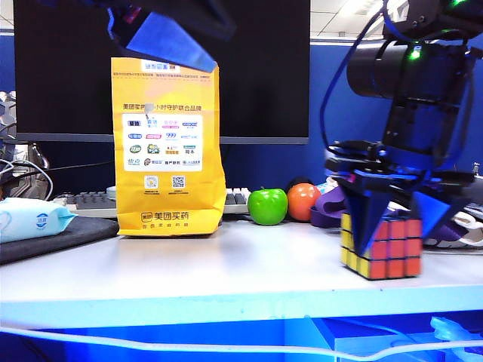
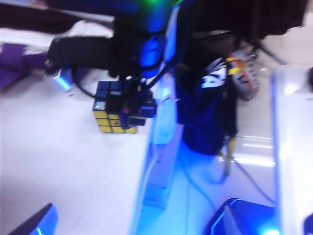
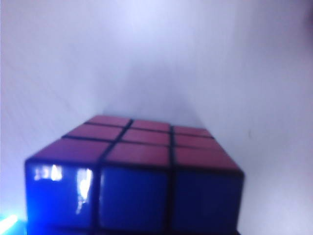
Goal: Pick up the Rubik's Cube and throw it into the yellow paper bag.
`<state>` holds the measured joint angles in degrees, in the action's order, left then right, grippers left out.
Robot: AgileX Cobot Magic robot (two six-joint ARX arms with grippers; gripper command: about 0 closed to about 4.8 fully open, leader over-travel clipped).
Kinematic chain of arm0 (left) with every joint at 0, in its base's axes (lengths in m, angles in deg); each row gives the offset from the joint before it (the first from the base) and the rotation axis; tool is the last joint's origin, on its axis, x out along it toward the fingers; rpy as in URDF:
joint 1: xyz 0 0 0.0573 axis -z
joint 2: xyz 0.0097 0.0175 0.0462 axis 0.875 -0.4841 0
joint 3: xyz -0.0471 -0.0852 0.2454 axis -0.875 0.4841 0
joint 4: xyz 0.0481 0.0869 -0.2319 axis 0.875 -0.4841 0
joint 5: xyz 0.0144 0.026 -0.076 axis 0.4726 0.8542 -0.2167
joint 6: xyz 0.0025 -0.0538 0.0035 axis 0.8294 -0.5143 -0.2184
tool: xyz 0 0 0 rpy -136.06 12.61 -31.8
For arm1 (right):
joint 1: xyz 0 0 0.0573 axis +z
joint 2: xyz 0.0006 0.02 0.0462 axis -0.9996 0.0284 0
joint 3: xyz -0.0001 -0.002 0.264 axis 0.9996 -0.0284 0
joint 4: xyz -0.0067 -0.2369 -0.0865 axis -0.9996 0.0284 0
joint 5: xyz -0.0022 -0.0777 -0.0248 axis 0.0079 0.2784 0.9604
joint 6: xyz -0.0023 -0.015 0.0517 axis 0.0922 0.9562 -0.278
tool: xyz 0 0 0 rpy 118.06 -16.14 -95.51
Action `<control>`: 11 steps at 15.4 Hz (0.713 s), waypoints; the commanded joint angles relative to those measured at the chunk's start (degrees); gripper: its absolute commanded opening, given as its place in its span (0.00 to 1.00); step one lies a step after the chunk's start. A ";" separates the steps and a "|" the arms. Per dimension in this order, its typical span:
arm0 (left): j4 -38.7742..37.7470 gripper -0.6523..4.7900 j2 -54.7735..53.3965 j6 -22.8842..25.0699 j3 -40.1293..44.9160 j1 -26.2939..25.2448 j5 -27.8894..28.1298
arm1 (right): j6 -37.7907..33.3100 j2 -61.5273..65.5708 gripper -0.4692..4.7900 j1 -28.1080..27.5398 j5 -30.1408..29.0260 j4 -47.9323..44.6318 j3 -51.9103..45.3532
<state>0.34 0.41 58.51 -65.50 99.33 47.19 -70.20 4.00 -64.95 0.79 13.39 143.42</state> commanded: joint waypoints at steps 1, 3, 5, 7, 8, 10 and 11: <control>5.62 1.00 0.20 -0.28 -0.15 0.07 10.75 | 1.51 -0.17 0.08 -0.02 -3.43 -3.23 1.16; 14.60 1.00 0.92 -4.33 -0.17 0.07 29.18 | 3.15 -0.70 0.08 0.00 -3.41 -2.08 5.75; 21.00 1.00 3.52 -4.52 -0.17 -0.70 33.75 | 5.25 -2.21 0.08 0.00 -3.54 0.20 13.53; 25.92 1.00 7.34 -4.76 -0.17 -2.08 34.82 | 6.36 -4.42 0.08 0.00 -5.86 0.20 22.18; 27.52 1.00 8.68 -4.76 -0.17 -2.64 37.00 | 6.29 -5.11 0.08 0.00 -8.55 -0.94 25.79; 28.04 1.00 11.06 -4.74 -0.17 -7.04 36.92 | 5.55 -5.14 0.08 0.20 -19.82 -3.10 34.62; 26.60 1.00 11.78 -4.70 -0.17 -9.64 31.71 | 5.51 -5.14 0.08 0.79 -23.61 -5.38 36.83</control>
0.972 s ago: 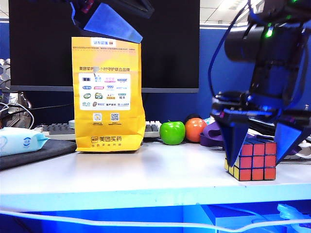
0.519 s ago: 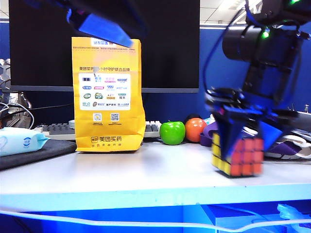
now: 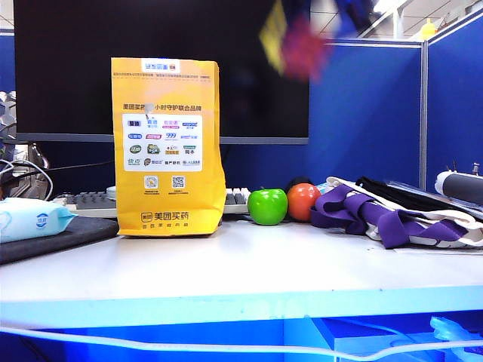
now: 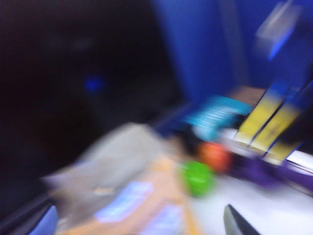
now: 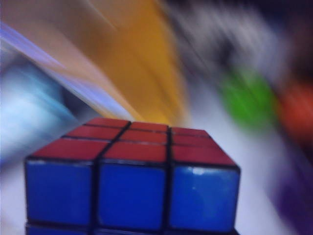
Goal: Pick up the Rubik's Cube and throw it into the yellow paper bag.
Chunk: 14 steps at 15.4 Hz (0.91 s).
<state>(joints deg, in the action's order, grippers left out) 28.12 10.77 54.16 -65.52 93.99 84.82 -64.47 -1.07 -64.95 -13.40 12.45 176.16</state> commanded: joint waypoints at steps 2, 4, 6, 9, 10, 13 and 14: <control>-2.58 0.96 1.97 -1.25 -0.15 -11.43 -18.32 | -0.22 0.87 0.08 2.73 -10.43 -9.31 7.50; -2.64 0.93 1.79 -4.48 -0.15 -17.11 -27.96 | -1.22 5.20 0.08 3.04 -16.24 -9.70 11.80; -2.80 0.85 1.42 -5.07 -0.15 -21.09 -29.75 | -1.60 10.38 0.08 3.26 -17.64 -9.75 16.11; -2.69 0.84 -0.85 -4.42 -0.15 -22.23 -32.63 | -1.44 20.20 0.08 4.02 -19.10 -10.14 25.29; -3.10 0.84 -2.40 -4.42 -0.15 -22.23 -34.10 | -1.53 22.99 0.08 4.02 -19.21 -10.10 28.59; -3.69 0.84 -4.92 -4.46 -0.15 -22.47 -35.93 | -1.53 28.00 0.08 4.02 -19.04 -11.26 34.77; -3.37 0.84 -5.07 -4.42 -0.15 -22.47 -35.95 | -1.57 28.76 0.08 4.02 -19.06 -11.72 35.47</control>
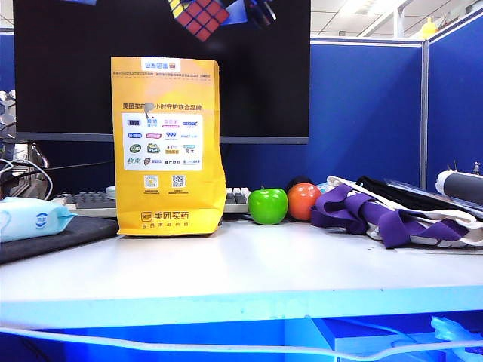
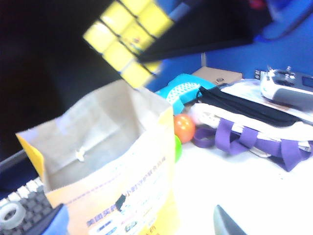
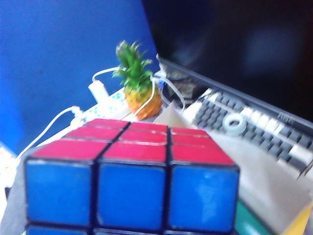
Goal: Pick up the Rubik's Cube and throw it into the yellow paper bag.
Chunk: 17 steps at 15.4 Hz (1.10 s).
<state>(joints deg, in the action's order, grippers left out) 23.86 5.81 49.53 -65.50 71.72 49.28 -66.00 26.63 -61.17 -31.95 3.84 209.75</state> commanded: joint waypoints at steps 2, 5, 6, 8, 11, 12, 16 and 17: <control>2.10 0.84 -0.13 0.17 -0.17 -0.20 -0.50 | -0.42 2.99 0.08 0.26 -0.44 -4.22 2.32; 2.05 0.84 -0.15 0.11 -0.17 -0.20 -0.52 | -2.95 5.70 0.08 0.28 -0.50 -7.50 2.45; 2.05 0.84 -0.24 0.13 -0.17 -0.20 -0.48 | -4.55 6.45 0.08 0.31 -1.57 -8.94 2.54; 2.03 0.84 -0.26 0.20 -0.17 -0.22 -0.35 | -4.55 6.64 0.23 0.33 -1.33 -9.05 2.54; 2.29 0.84 -0.26 0.17 -0.17 -0.22 -0.39 | -6.01 6.64 0.84 0.33 -0.33 -9.92 2.54; 2.51 0.84 -0.26 0.17 -0.17 -0.22 -0.42 | -6.03 6.64 1.00 0.33 -0.28 -10.21 2.54; 2.62 0.84 -1.09 -0.46 -0.17 -0.22 -0.52 | -7.43 6.58 1.00 0.33 -0.04 -10.14 2.62; 3.04 0.84 -1.46 -0.59 -0.17 -0.22 -0.61 | -7.74 6.40 1.00 0.31 -0.02 -9.88 2.71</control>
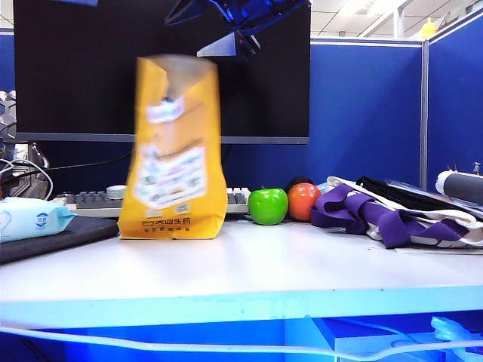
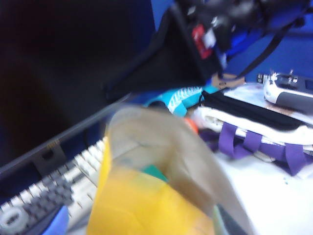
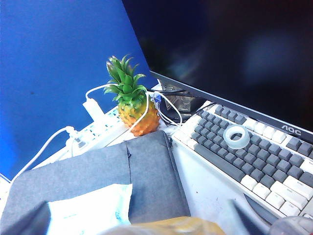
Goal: Pick up the Rubik's Cube and throw it into the yellow paper bag.
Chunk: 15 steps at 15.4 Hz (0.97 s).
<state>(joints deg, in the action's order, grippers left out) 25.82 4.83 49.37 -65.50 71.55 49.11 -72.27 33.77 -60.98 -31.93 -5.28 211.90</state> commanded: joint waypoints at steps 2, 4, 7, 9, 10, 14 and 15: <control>1.31 0.84 -0.72 -0.59 -0.17 -0.04 -0.83 | -1.44 -0.76 1.00 -0.04 -0.02 1.51 3.19; 1.07 0.83 -0.70 -1.79 -0.17 -0.04 -1.55 | -1.03 -0.79 0.85 -0.39 -0.04 5.84 7.13; -0.33 0.64 1.64 -1.09 -0.33 -0.04 -2.69 | 8.22 -2.67 0.09 -1.99 1.64 18.45 14.45; -0.57 0.41 6.43 -0.09 -0.42 -0.59 2.89 | 17.51 -8.68 0.08 -2.21 14.91 27.30 15.41; -1.44 0.33 8.61 0.09 -0.42 -1.44 5.05 | 18.78 -11.74 0.08 -2.21 17.03 28.59 15.39; -8.07 0.27 21.20 0.11 -0.42 -10.43 2.29 | 20.50 -26.69 0.08 -2.19 16.79 26.51 15.39; -8.55 0.27 24.44 -0.44 -0.42 -11.93 2.03 | 22.77 -29.88 0.08 -2.19 18.34 30.40 15.39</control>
<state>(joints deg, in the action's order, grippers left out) 17.63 27.34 49.29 -65.74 60.29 52.56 -51.71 5.93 -63.25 -15.14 21.45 227.15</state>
